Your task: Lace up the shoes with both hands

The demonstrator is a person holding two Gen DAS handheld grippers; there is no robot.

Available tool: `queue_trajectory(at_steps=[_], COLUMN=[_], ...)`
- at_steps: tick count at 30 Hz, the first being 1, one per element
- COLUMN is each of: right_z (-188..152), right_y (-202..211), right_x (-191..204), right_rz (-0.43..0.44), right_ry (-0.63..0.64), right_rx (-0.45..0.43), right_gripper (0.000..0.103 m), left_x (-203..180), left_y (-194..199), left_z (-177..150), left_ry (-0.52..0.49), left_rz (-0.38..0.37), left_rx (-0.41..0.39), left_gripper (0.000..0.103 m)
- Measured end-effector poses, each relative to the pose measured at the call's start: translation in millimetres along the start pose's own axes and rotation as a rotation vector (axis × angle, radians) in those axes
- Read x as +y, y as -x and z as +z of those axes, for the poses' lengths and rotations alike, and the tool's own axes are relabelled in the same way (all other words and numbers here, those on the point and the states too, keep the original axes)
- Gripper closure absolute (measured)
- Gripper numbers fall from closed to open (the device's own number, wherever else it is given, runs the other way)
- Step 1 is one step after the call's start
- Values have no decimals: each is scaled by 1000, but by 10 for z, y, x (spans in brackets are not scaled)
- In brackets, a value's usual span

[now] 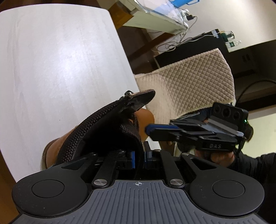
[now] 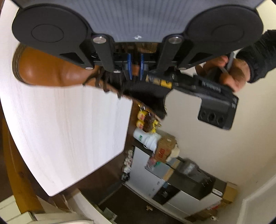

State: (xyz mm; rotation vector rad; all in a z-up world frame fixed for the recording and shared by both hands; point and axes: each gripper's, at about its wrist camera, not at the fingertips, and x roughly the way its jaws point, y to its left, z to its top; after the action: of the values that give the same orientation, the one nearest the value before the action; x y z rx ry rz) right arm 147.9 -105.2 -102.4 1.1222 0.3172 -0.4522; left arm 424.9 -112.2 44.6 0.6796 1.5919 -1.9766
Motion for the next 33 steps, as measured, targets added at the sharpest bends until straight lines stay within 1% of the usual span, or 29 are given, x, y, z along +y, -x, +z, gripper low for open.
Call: queue_trajectory(at_steps=[7, 14, 21, 23, 26, 29, 33], right_z=[97, 185, 202, 209, 202, 204, 202], right_y=[-164, -238, -242, -246, -276, -318, -349], right_x=[-1, -128, -83, -46, -67, -124, -99], right_rz=[24, 76, 64, 50, 55, 82, 87], right_ry=[71, 35, 93, 139, 161, 121, 153], right_rx=[31, 62, 70, 87, 104, 114, 123], right_gripper=[89, 89, 88, 88, 88, 89, 90], left_x=[-7, -21, -30, -33, -33, -33, -58], left_y=[15, 24, 14, 15, 15, 17, 11], left_z=[-25, -36, -25, -22, -25, -23, -18], left_ry=[-34, -62, -80, -89, -103, -105, -113], left_rz=[-13, -17, -15, -12, -7, -4, 2], left_rx=[-13, -27, -25, -24, -24, -25, -29], left_gripper=[94, 94, 94, 94, 94, 93, 92])
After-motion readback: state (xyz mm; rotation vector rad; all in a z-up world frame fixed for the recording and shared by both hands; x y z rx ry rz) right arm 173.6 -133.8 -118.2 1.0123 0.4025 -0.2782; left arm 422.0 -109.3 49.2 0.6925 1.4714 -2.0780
